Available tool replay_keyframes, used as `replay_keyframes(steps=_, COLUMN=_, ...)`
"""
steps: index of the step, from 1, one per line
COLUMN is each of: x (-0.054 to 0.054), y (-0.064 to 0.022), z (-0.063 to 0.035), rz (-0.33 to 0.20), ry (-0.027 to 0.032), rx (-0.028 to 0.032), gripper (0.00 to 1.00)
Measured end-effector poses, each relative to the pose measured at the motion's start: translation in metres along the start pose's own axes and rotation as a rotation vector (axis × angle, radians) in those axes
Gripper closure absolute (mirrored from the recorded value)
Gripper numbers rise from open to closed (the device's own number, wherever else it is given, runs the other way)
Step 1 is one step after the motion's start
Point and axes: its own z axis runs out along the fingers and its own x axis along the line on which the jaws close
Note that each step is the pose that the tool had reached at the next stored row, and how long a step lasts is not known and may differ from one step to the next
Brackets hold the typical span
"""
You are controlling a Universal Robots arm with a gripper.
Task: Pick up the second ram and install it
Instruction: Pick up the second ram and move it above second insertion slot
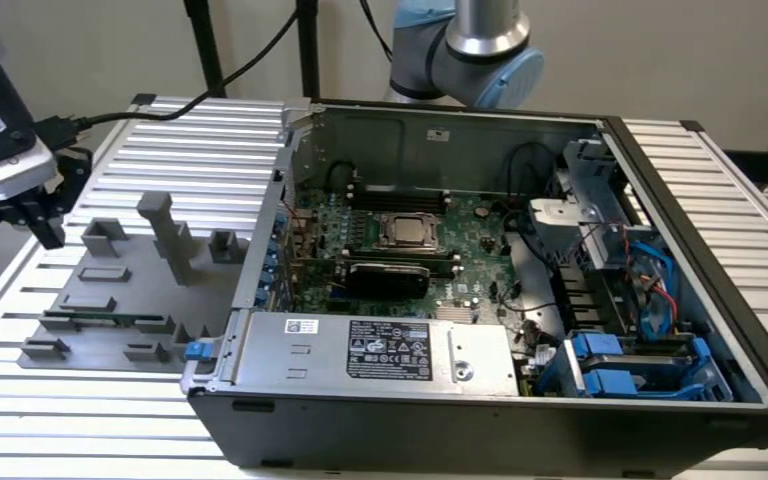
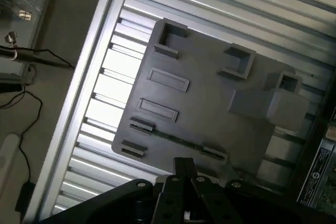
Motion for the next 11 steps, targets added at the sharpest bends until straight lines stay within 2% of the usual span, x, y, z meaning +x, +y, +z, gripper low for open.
replay_keyframes(steps=11, x=0.000, y=-0.0003, z=0.0118, rz=-0.200, ry=0.0053, rx=0.0009, gripper=0.89)
